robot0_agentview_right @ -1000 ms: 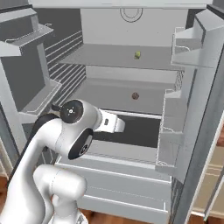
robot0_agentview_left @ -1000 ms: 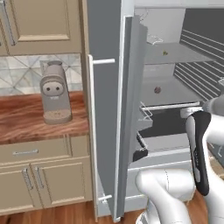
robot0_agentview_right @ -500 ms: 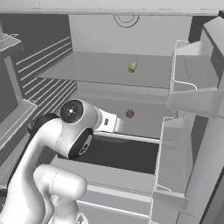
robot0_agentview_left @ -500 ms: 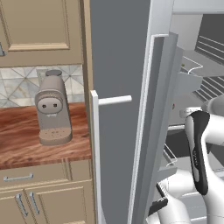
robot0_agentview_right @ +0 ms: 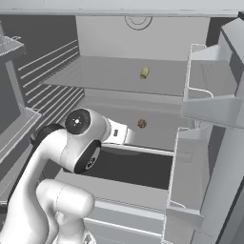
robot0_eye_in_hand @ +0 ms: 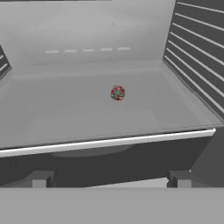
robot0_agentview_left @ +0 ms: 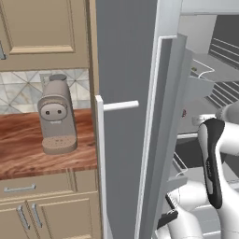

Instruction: Pick the egg and butter from the fridge and place them by the bowl for mixing.

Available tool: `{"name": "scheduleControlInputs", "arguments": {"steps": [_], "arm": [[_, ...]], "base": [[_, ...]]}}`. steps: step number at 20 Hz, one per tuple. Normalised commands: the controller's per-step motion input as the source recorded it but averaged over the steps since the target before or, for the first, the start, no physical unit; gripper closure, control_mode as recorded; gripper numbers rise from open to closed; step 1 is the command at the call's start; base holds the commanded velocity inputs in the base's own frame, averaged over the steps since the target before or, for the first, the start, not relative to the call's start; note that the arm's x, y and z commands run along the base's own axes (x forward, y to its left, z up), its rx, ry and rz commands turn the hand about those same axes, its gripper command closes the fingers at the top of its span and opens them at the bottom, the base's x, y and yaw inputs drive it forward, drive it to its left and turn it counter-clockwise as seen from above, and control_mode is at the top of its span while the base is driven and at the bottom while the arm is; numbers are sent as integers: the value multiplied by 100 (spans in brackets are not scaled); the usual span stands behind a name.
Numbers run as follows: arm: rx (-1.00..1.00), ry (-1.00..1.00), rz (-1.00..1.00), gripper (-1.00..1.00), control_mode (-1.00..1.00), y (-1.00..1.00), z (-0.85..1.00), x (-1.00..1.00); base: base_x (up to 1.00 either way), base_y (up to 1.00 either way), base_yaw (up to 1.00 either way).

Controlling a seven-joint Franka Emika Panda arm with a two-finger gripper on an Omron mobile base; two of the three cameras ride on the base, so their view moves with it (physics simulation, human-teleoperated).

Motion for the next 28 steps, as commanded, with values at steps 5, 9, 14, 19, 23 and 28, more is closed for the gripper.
{"name": "scheduleControlInputs", "arguments": {"steps": [5, 9, 14, 19, 23, 28], "arm": [[0, 0, 0, -100, 100, 0, 0, 0], [0, 0, 0, -100, 100, 0, 0, 0], [0, 0, 0, -100, 100, 0, 0, 0], [0, -7, 0, -100, -100, 0, 100, -1], [0, -22, 0, -100, -100, 0, 100, -11], [0, -18, 4, -100, -100, 0, 100, -3]], "base": [[-16, -46, 0], [0, 0, 0], [14, 0, 0], [0, 0, 0], [0, 0, 0], [0, 0, 0]]}}
